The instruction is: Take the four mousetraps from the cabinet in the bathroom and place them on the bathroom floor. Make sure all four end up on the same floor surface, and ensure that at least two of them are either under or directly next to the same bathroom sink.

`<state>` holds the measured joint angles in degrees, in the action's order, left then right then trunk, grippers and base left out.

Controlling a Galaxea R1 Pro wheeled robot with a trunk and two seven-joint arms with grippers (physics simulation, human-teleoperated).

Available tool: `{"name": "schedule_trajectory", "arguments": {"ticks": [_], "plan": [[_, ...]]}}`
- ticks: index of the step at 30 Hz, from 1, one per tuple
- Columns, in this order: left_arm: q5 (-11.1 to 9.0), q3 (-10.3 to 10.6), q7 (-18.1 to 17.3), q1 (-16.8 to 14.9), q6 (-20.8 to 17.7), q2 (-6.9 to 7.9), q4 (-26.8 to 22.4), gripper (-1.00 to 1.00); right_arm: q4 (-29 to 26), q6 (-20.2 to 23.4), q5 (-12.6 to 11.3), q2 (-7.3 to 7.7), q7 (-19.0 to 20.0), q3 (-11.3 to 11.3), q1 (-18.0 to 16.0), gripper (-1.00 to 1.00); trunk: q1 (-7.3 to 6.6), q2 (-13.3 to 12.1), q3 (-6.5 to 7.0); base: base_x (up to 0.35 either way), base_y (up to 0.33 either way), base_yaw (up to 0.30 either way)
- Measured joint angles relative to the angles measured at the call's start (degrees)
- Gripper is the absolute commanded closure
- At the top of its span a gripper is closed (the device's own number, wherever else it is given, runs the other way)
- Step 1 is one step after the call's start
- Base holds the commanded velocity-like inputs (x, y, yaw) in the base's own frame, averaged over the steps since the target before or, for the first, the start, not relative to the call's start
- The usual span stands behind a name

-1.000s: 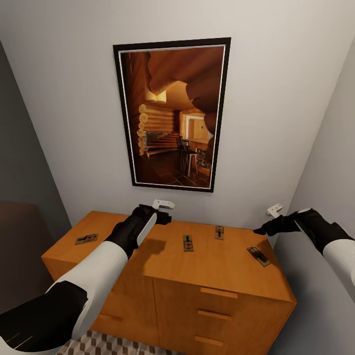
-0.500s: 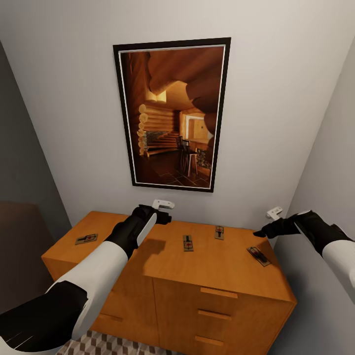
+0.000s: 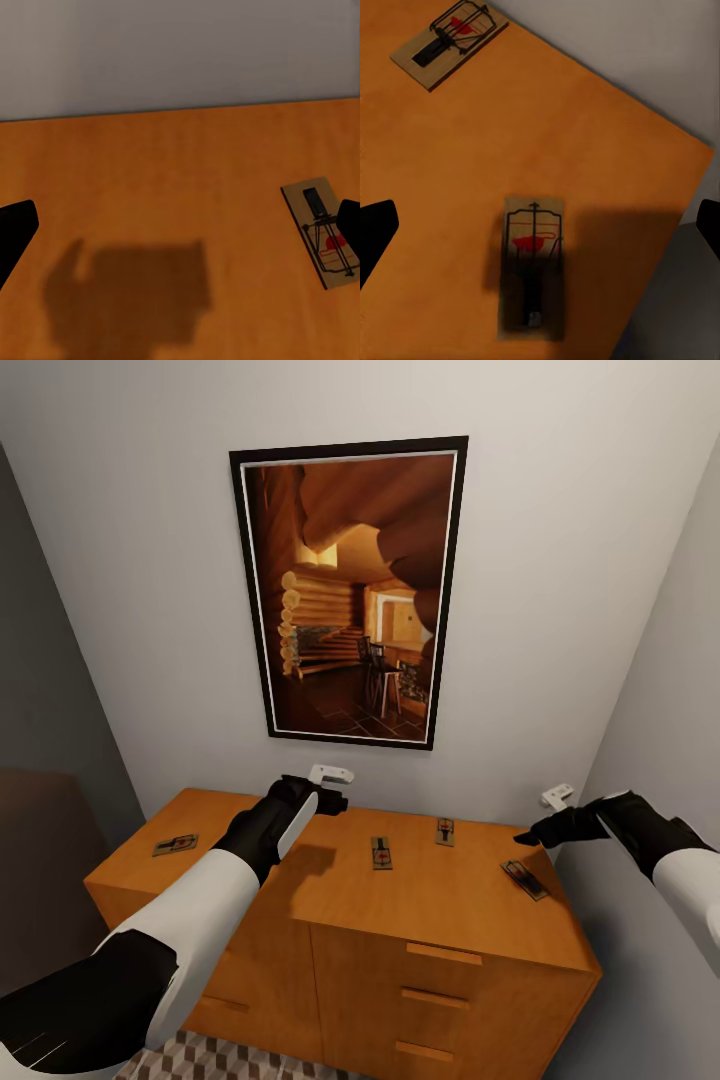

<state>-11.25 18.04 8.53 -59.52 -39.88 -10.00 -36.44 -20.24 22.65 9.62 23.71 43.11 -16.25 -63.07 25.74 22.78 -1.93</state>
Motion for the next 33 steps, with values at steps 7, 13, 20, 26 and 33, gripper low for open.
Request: {"name": "schedule_trajectory", "arguments": {"ticks": [7,13,20,26,33], "plan": [[0.0,0.0,0.0,0.0,0.0,0.00,0.0,-1.00,0.7,0.0,0.0,-0.05,1.3,0.0,0.0,-1.00,0.00,0.0,0.00,0.000,0.000,0.000],[0.0,0.0,0.0,0.0,0.0,0.00,0.0,-1.00,1.8,0.0,0.0,-0.05,1.7,0.0,0.0,-1.00,0.00,0.0,0.00,0.000,0.000,0.000],[0.0,-0.1,0.0,0.0,0.0,0.00,0.0,-1.00,3.1,0.0,0.1,-0.18,1.5,-0.1,0.0,-1.00,0.00,0.0,0.00,0.000,0.000,0.000],[0.0,-0.1,0.0,0.0,0.0,0.00,0.0,-1.00,3.3,0.0,0.1,-0.32,1.2,-0.1,0.0,-1.00,0.00,0.0,0.00,0.000,0.000,0.000],[0.0,-0.1,0.0,0.0,0.0,0.00,0.0,-1.00,3.3,0.0,0.1,-0.35,1.1,-0.1,0.0,-1.00,0.00,0.0,0.00,0.000,0.000,0.000]]}}
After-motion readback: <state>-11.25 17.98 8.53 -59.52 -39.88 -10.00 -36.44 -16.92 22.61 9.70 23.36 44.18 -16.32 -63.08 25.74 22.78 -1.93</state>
